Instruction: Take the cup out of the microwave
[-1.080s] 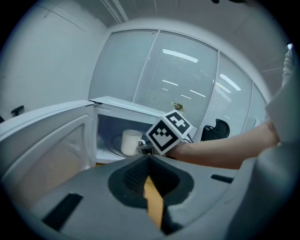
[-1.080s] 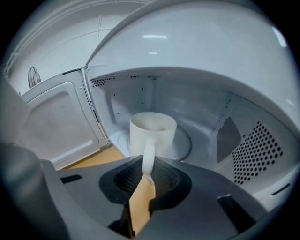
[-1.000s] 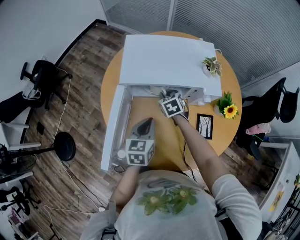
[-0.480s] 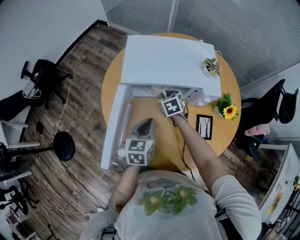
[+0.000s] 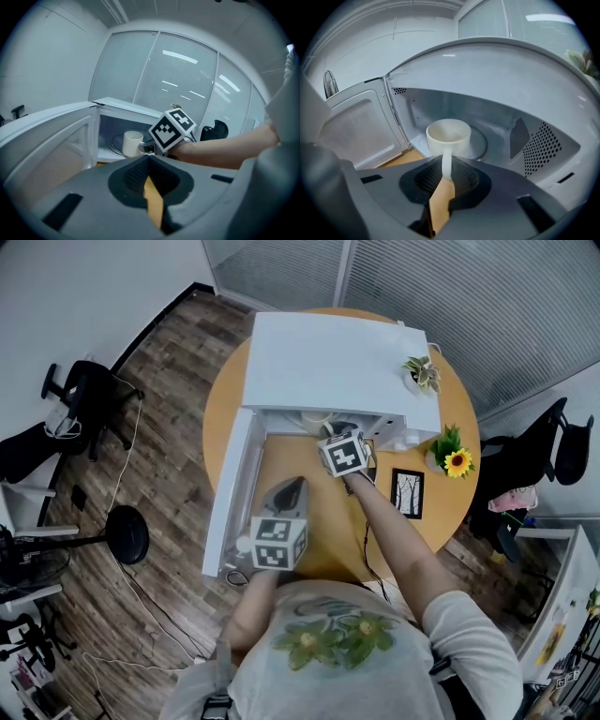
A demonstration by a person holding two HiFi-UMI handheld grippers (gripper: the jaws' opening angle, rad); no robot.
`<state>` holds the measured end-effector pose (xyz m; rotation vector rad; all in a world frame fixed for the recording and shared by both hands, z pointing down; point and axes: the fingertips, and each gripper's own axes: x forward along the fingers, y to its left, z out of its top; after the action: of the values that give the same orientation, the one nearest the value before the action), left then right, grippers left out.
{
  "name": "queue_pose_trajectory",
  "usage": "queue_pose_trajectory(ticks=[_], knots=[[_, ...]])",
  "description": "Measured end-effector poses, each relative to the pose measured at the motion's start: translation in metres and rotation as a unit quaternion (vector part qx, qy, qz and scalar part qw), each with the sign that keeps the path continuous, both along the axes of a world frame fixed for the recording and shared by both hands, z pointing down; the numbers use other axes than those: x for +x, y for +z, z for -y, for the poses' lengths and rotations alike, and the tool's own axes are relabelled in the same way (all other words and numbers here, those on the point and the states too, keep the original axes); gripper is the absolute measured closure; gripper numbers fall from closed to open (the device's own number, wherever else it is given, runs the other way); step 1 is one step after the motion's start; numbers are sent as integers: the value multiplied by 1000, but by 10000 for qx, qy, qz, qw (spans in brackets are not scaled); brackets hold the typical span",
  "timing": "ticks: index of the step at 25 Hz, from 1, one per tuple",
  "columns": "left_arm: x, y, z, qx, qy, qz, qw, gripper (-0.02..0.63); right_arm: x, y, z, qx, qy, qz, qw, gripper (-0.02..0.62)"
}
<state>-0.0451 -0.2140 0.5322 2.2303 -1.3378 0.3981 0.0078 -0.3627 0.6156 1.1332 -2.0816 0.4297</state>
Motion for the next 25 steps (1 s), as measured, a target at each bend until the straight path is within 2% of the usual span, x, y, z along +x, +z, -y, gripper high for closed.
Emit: queue_pose_trajectory(ticks=[25], knots=[[-8,-16,-20,213,-144,23,9997,602,-10,-42,-53,188,-300,391,9986,535]])
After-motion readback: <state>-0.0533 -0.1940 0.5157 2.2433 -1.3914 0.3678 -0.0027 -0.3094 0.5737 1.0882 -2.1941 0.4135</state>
